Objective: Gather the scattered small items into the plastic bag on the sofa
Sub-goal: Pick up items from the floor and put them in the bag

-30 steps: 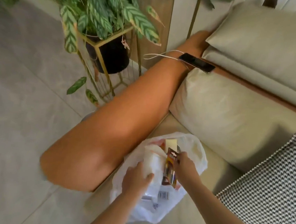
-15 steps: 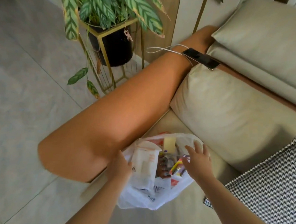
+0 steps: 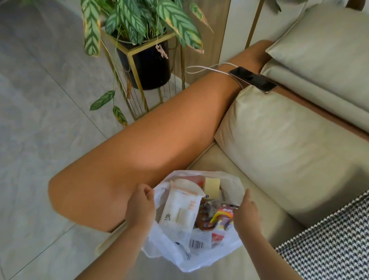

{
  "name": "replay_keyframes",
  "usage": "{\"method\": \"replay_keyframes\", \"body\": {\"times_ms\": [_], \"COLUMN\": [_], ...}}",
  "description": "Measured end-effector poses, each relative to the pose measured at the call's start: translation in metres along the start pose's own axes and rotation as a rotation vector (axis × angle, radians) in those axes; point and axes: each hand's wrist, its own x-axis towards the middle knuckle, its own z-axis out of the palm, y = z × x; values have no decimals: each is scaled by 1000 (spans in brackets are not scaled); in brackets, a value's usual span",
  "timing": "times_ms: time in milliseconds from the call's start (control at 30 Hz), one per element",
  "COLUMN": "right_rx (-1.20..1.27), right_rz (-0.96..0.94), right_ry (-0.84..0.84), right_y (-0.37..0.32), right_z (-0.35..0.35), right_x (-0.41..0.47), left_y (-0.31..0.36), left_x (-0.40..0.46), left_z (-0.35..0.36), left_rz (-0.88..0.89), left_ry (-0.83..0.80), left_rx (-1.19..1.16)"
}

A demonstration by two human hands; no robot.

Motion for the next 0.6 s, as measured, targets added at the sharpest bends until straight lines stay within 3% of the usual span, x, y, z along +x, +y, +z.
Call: {"method": "replay_keyframes", "body": {"times_ms": [133,300,400,467,600], "right_rx": [14,69,103,85,-22], "right_rz": [-146,-313,-333,-314,-295], "right_ry": [54,290,346,290,125], "right_y": [-9,-27,-30,-29,-23], "right_z": [-24,-93,-119,-123,-109], "right_x": [-4,-12,-21,-28,-40], "left_y": [12,59,79,76,43], "left_x": [0,16,18,15,13], "left_z": [-15,-43,-53,-52,-52], "left_rz": [33,127,210,155,-93], "left_ry": [60,165,184,120,-157], "left_rx": [-75,-169,-192,-80,210]}}
